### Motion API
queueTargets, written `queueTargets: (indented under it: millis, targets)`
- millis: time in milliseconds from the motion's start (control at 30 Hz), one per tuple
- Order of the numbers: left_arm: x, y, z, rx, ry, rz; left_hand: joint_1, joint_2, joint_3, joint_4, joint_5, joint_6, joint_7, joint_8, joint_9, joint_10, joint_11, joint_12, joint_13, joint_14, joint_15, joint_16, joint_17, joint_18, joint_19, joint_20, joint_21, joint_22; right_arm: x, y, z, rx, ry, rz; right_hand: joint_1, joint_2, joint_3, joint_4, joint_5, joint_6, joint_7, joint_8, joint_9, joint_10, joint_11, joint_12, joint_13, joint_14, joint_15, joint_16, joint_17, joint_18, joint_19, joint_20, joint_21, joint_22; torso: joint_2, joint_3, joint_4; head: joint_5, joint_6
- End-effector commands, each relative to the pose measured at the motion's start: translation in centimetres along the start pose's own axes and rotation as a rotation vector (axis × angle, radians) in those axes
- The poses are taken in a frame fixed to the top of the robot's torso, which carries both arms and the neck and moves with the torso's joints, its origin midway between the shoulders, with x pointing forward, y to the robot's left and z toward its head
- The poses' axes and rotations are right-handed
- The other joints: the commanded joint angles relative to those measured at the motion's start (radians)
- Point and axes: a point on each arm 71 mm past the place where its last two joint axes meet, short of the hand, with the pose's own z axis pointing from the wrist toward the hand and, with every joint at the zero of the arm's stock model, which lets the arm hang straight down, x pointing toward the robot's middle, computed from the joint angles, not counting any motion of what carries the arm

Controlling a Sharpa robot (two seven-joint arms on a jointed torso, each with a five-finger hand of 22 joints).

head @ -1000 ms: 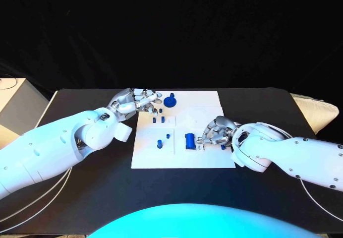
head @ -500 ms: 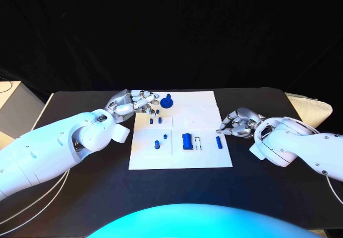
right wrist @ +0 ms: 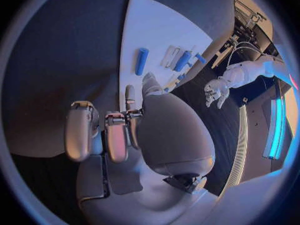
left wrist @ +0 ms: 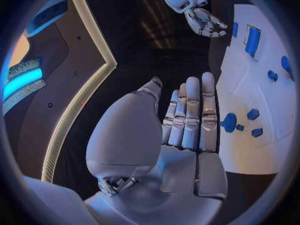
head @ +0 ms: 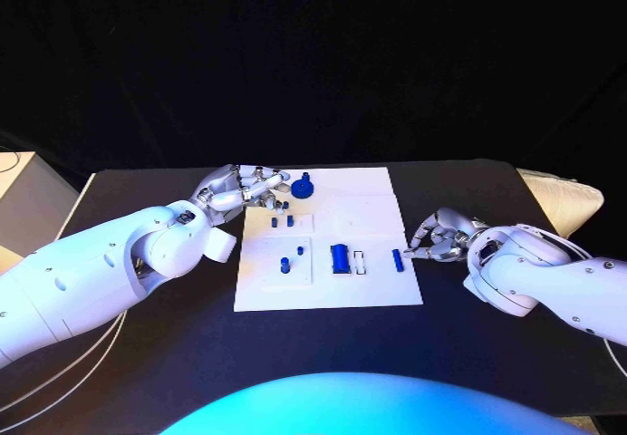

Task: Assemble the parts on the task board

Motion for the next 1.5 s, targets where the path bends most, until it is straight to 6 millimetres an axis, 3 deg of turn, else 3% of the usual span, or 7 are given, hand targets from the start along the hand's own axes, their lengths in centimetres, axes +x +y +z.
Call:
queueTargets:
  millis: [33,267,500,767,1133,1233,1500]
  targets:
    - [0.2,0.0,0.0,0.006,0.018,-0.006,0.007,0.004,-0.005,-0.002,0.003,0.006,0.001,0.003,-0.001,-0.006,0.0,0.006,0.001,-0.007,0.0,0.003,0.0,0.008,-0.009,-0.001,0.004,0.002,0.1,0.0,0.0,0.031,-0.033,-0.072,-0.012,-0.013,0.009,0.001,0.023,0.004,0.001,-0.011,-0.007,0.033,0.002,-0.005,0.163,0.092,0.003,0.001,0.207,-0.007,0.031,0.01,-0.005,0.202,0.002,0.0002,0.002,-0.001,0.0]
    - [0.2,0.0,0.0,0.004,0.021,-0.007,0.007,0.005,-0.005,-0.002,0.003,0.006,0.0,0.003,-0.001,-0.006,0.0,0.006,0.001,-0.008,0.0,0.002,0.0,0.009,-0.009,-0.001,0.004,0.002,0.9,0.1,0.1,0.039,-0.019,-0.072,-0.057,-0.03,0.02,0.004,0.051,0.009,0.003,-0.02,-0.019,0.032,0.004,-0.008,0.162,0.091,0.005,-0.001,0.204,-0.006,0.029,0.012,-0.01,0.2,0.001,-0.0015,0.0015,0.002,0.0]
    - [0.0,0.2,-0.1,0.0,0.012,-0.006,0.008,0.005,-0.006,-0.002,0.003,0.006,0.001,0.003,-0.002,-0.006,0.0,0.006,0.001,-0.009,0.0,0.002,-0.001,0.009,-0.01,0.0,0.004,0.002,1.7,0.6,0.1,0.034,0.004,-0.048,-0.073,-0.033,0.024,0.004,0.055,0.015,0.001,-0.019,-0.021,0.033,0.003,-0.008,0.163,0.091,0.005,0.0,0.205,-0.006,0.028,0.012,-0.012,0.2,0.002,-0.0013,0.0033,0.003,0.0]
    - [0.0,0.3,-0.2,-0.005,0.013,-0.007,0.008,0.006,-0.006,-0.002,0.003,0.006,0.001,0.003,-0.002,-0.007,0.0,0.007,0.002,-0.009,0.0,0.002,-0.001,0.009,-0.01,0.0,0.003,0.002,2.3,1.3,0.1,0.021,0.018,-0.032,-0.078,-0.033,0.033,0.002,0.061,0.026,-0.003,-0.014,-0.02,0.034,0.0,-0.005,0.165,0.092,0.003,0.0,0.206,-0.006,0.029,0.011,-0.009,0.201,0.0,-0.0014,-0.0006,0.011,0.0]
    - [0.0,0.4,-0.2,-0.006,0.014,-0.008,0.008,0.006,-0.006,-0.002,0.003,0.006,0.001,0.003,-0.002,-0.007,0.001,0.007,0.002,-0.01,0.0,0.001,-0.001,0.009,-0.011,0.0,0.003,0.002,3.0,1.8,0.3,0.013,0.042,-0.049,-0.041,-0.038,0.06,-0.005,0.053,0.032,-0.008,-0.007,-0.021,0.03,-0.005,-0.012,0.161,0.091,-0.002,-0.002,0.202,-0.004,0.026,0.008,-0.02,0.198,0.002,0.0006,0.0003,0.016,0.0]
    - [0.0,0.3,-0.2,-0.006,0.014,-0.008,0.008,0.006,-0.006,-0.002,0.003,0.006,0.001,0.003,-0.002,-0.007,0.001,0.007,0.002,-0.01,0.0,0.001,-0.001,0.009,-0.011,0.0,0.003,0.002,3.1,1.9,0.4,0.01,0.044,-0.063,-0.002,-0.038,0.083,-0.011,0.046,0.032,-0.01,-0.006,-0.022,0.028,-0.007,-0.016,0.159,0.09,-0.004,-0.004,0.198,-0.004,0.025,0.006,-0.024,0.197,0.002,0.0001,0.0001,0.015,0.0]
    - [-0.1,0.3,-0.4,-0.007,0.011,-0.005,0.008,0.006,-0.006,-0.002,0.003,0.006,0.001,0.003,-0.002,-0.007,0.001,0.007,0.002,-0.01,0.0,0.001,-0.001,0.009,-0.011,0.0,0.003,0.002,3.7,1.7,0.7,0.008,0.048,-0.113,0.027,-0.041,0.101,-0.015,0.045,0.035,-0.012,-0.003,-0.024,0.026,-0.008,-0.019,0.158,0.09,-0.005,-0.005,0.197,-0.003,0.024,0.004,-0.026,0.197,0.001,-0.0006,0.0001,0.019,0.0]
